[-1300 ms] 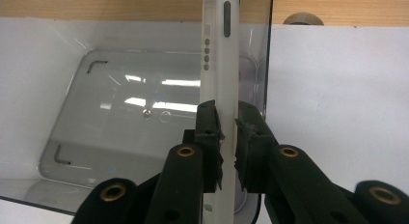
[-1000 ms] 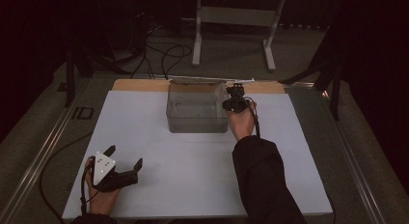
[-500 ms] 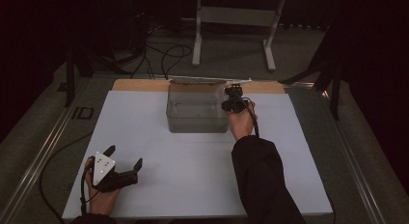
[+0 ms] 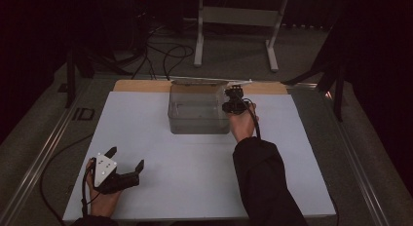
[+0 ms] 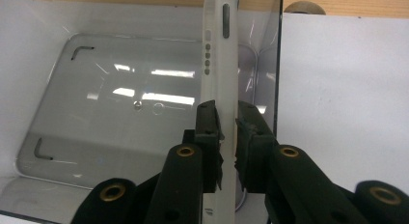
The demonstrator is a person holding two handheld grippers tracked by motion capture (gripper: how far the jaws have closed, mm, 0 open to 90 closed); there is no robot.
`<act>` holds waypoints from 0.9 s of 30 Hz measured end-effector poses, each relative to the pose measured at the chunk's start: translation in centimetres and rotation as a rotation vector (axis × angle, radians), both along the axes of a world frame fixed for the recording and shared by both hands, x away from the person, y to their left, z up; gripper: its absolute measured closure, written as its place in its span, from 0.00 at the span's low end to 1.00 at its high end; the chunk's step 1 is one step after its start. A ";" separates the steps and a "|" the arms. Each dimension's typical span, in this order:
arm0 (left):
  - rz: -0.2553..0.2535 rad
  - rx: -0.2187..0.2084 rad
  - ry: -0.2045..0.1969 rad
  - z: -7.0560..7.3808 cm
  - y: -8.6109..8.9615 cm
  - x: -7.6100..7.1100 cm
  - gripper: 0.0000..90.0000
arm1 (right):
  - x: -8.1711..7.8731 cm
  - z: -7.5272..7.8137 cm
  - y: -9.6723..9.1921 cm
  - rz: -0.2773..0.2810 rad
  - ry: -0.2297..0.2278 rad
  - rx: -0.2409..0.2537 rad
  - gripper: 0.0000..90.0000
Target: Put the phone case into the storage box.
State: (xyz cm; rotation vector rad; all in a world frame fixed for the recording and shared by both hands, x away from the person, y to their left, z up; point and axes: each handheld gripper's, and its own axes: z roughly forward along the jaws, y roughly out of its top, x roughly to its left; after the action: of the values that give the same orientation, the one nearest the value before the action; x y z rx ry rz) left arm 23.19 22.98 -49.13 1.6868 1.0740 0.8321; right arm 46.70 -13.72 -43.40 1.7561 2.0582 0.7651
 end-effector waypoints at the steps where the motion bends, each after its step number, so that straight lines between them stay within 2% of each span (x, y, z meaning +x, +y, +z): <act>1: 0.000 0.000 0.000 0.0 0.0 0.0 0.01 | 0.0 -0.1 0.0 -0.001 0.000 -0.001 0.90; 13: -0.001 0.000 0.000 0.0 0.0 0.0 0.01 | 0.2 -0.7 0.6 -0.025 0.018 -0.042 0.90; 27: 0.000 -0.005 -0.002 0.0 0.0 0.0 0.02 | 0.6 -0.7 0.8 -0.041 0.049 -0.055 0.89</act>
State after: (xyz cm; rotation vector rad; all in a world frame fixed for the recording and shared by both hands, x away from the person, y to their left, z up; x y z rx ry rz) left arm 23.16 23.02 -49.09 1.6817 1.0737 0.8306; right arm 47.33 -12.90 -44.13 1.7975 2.0475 0.6533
